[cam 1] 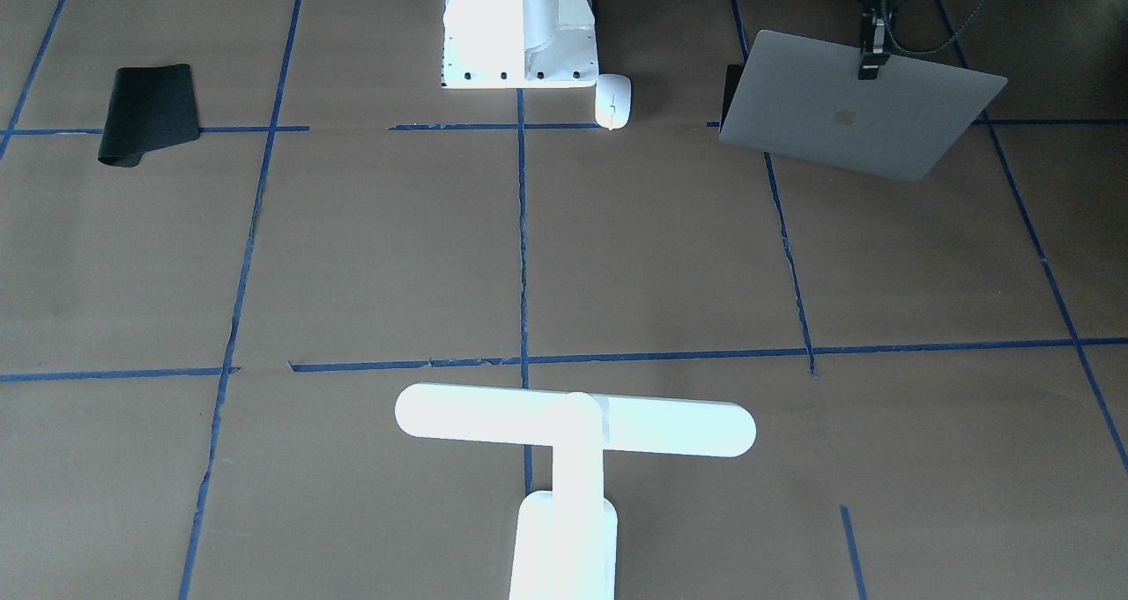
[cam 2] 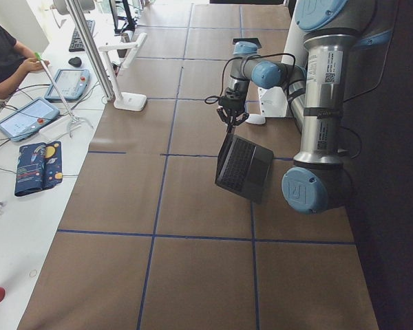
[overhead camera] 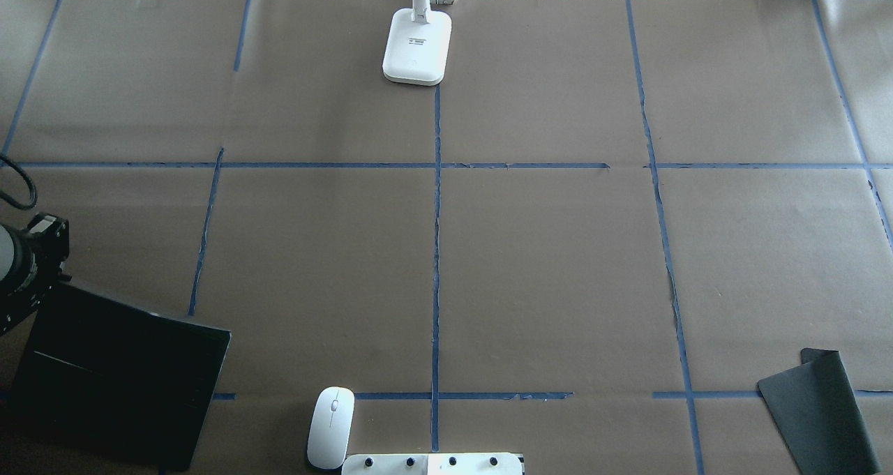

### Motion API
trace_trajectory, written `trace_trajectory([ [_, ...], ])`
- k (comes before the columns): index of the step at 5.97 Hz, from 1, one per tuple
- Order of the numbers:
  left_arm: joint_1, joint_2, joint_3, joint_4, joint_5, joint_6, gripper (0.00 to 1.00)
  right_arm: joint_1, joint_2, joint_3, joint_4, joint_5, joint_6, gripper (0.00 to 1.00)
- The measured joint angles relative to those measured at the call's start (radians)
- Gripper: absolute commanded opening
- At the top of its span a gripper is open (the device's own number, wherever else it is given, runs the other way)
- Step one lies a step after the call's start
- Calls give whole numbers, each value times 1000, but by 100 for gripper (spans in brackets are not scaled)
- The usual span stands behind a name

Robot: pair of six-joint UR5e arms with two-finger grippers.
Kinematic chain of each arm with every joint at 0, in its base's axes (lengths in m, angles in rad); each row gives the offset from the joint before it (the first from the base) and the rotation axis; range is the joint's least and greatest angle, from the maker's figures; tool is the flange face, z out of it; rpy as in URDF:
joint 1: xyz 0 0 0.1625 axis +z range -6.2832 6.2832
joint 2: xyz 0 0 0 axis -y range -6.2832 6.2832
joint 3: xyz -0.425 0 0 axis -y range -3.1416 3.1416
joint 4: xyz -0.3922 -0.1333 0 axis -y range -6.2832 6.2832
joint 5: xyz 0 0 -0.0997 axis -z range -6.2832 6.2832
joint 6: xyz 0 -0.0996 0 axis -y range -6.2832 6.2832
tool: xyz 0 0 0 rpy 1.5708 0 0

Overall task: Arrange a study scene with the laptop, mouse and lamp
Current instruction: 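Lift and carry the laptop with the left gripper toward the lamp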

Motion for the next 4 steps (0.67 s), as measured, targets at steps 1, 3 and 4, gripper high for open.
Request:
trace_trajectory([
  [1,-77,-107,82,37,1,32,0,0,-1,0,0,0,0,100],
  [3,-166,-320,298,53,3,54,0,-1,-3,-4,0,0,0,100],
  [4,-176,-420,397,54,2,49,0,-1,-3,-6,0,0,0,100],
])
